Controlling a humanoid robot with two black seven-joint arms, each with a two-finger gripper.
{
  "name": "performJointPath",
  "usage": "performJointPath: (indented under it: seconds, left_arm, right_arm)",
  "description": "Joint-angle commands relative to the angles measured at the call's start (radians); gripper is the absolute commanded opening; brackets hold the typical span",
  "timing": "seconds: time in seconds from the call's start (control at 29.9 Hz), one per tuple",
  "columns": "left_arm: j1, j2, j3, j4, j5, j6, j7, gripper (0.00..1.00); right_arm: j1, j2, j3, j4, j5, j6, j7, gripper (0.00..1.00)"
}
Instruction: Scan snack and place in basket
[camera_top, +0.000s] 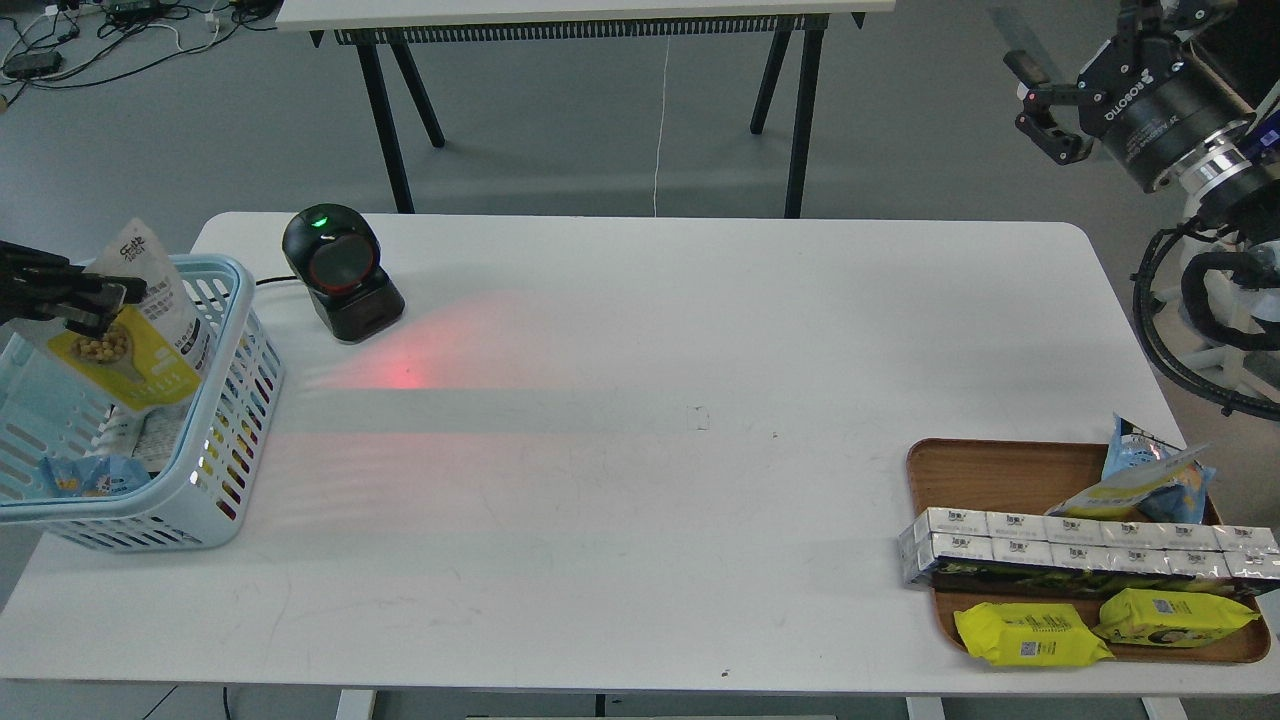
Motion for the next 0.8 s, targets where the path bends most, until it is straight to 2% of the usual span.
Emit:
performJointPath:
  seconds: [0.0, 0.13, 0.23, 0.37, 0.43, 0.57, 0.77]
  left_arm:
    - [0.001, -0.006, 0.000, 0.005, 0.000, -0.001, 0.000, 0.07]
    - [-0.001, -0.004, -0.003, 0.004, -0.001, -0.009, 0.000, 0.27]
    - [-0.002, -0.006, -0.014, 0.005, -0.038, -0.003, 0.000, 0.63]
    - [-0.011, -0.023, -0.053, 0.016, -0.211, 0.001, 0.000, 0.88]
    - [-0.013, -0.050, -0.113, 0.037, -0.314, 0.008, 0.000, 0.89]
    - [-0.013, -0.164, -0.276, 0.097, -0.591, 0.076, 0.000, 0.89]
    - [-0.011, -0.306, -0.314, 0.100, -1.065, 0.090, 0.000, 0.89]
  right_arm:
    - [-0.001, -0.001, 0.000, 0.002, 0.000, 0.000, 0.000, 1.00]
    - [-0.001, -0.001, 0.001, 0.003, 0.000, 0.000, 0.000, 1.00]
    - [-0.002, -0.001, 0.008, 0.002, 0.000, 0.000, 0.000, 1.00]
    - [-0.001, -0.001, 0.008, 0.005, 0.000, 0.000, 0.000, 1.00]
    - [-0.001, -0.001, 0.005, 0.006, -0.002, 0.000, 0.000, 1.00]
    - [0.005, -0.001, 0.000, 0.014, -0.015, 0.000, 0.000, 1.00]
    - [0.034, 0.001, -0.011, 0.049, -0.044, 0.000, 0.000, 1.00]
